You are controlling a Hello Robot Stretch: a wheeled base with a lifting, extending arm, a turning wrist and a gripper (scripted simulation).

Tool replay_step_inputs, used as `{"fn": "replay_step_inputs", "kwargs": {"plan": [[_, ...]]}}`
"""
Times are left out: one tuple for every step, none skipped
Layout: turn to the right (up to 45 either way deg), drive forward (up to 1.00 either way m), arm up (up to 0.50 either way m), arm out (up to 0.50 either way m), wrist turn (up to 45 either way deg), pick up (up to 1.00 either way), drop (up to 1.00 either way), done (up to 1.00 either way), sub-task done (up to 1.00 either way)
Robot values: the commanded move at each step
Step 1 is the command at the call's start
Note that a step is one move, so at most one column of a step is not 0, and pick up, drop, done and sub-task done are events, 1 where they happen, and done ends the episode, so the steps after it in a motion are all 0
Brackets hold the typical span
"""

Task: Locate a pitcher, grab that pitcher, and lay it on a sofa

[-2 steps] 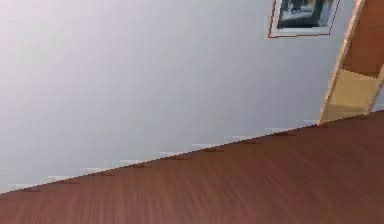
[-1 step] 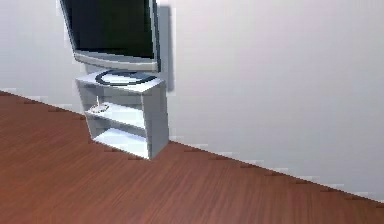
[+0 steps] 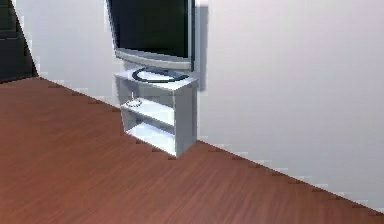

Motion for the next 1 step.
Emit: {"fn": "replay_step_inputs", "kwargs": {"plan": [[45.0,0.00,0.00,0.00,0.0,0.00,0.00,0.00,0.00]]}}
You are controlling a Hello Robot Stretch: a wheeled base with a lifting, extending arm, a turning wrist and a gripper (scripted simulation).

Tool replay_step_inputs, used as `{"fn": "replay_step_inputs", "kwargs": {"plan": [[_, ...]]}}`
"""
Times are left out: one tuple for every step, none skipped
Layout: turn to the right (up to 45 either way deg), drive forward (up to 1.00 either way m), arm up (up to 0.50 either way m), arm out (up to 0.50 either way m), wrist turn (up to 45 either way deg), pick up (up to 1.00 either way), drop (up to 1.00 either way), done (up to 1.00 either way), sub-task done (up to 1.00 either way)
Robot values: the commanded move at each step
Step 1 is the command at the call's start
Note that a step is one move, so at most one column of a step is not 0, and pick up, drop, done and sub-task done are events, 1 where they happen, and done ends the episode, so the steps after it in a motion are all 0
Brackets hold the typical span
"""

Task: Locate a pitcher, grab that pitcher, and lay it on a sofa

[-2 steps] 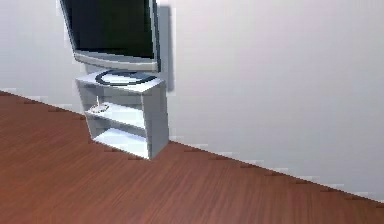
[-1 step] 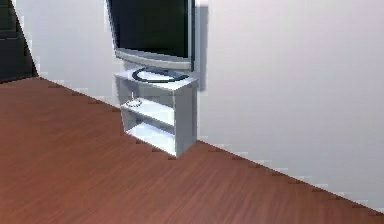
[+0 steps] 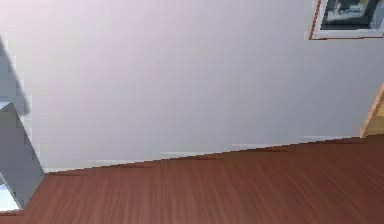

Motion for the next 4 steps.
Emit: {"fn": "replay_step_inputs", "kwargs": {"plan": [[15.0,0.00,0.00,0.00,0.0,0.00,0.00,0.00,0.00],[45.0,0.00,0.00,0.00,0.0,0.00,0.00,0.00,0.00],[45.0,0.00,0.00,0.00,0.0,0.00,0.00,0.00,0.00],[45.0,0.00,0.00,0.00,0.0,0.00,0.00,0.00,0.00]]}}
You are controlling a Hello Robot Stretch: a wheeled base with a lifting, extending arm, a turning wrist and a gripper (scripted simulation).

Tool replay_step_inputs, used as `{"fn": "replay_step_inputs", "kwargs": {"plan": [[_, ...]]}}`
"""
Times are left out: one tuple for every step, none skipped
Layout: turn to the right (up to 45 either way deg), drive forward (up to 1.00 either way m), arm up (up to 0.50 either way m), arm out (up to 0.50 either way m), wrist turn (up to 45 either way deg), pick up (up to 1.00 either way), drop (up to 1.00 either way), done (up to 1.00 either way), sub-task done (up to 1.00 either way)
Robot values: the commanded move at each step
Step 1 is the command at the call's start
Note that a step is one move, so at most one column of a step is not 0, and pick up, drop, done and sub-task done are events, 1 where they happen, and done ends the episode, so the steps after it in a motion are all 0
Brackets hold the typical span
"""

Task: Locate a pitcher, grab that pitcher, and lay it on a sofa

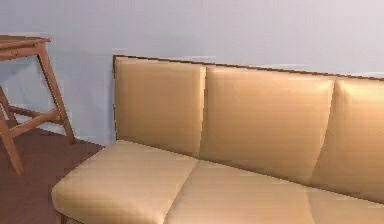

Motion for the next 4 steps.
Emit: {"fn": "replay_step_inputs", "kwargs": {"plan": [[30.0,0.00,0.00,0.00,0.0,0.00,0.00,0.00,0.00],[0.0,0.30,0.00,0.00,0.0,0.00,0.00,0.00,0.00],[-12.0,0.00,0.00,0.00,0.0,0.00,0.00,0.00,0.00],[9.0,0.00,0.00,0.00,0.0,0.00,0.00,0.00,0.00]]}}
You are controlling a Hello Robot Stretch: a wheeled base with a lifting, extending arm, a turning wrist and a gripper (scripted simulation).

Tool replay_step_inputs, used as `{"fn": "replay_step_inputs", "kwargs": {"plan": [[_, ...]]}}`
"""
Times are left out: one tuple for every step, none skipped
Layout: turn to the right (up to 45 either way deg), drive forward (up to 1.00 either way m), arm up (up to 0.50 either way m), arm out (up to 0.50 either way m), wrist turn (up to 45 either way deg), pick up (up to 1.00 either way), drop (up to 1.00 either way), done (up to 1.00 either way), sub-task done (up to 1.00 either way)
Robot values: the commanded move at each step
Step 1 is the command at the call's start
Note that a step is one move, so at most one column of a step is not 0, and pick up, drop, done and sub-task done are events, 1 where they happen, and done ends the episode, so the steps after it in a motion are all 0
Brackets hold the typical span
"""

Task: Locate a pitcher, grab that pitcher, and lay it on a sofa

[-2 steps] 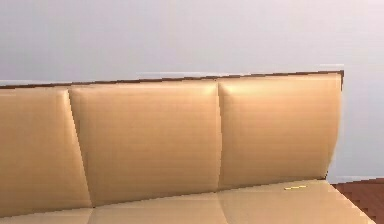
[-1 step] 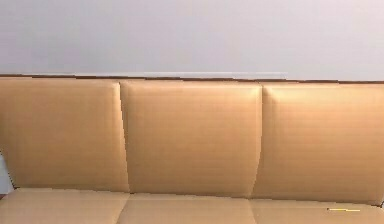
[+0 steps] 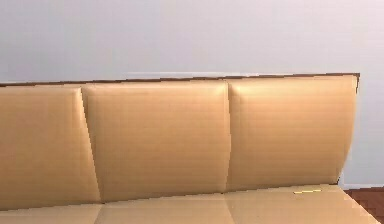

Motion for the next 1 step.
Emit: {"fn": "replay_step_inputs", "kwargs": {"plan": [[3.0,0.00,0.00,0.00,0.0,0.00,0.00,0.00,0.00]]}}
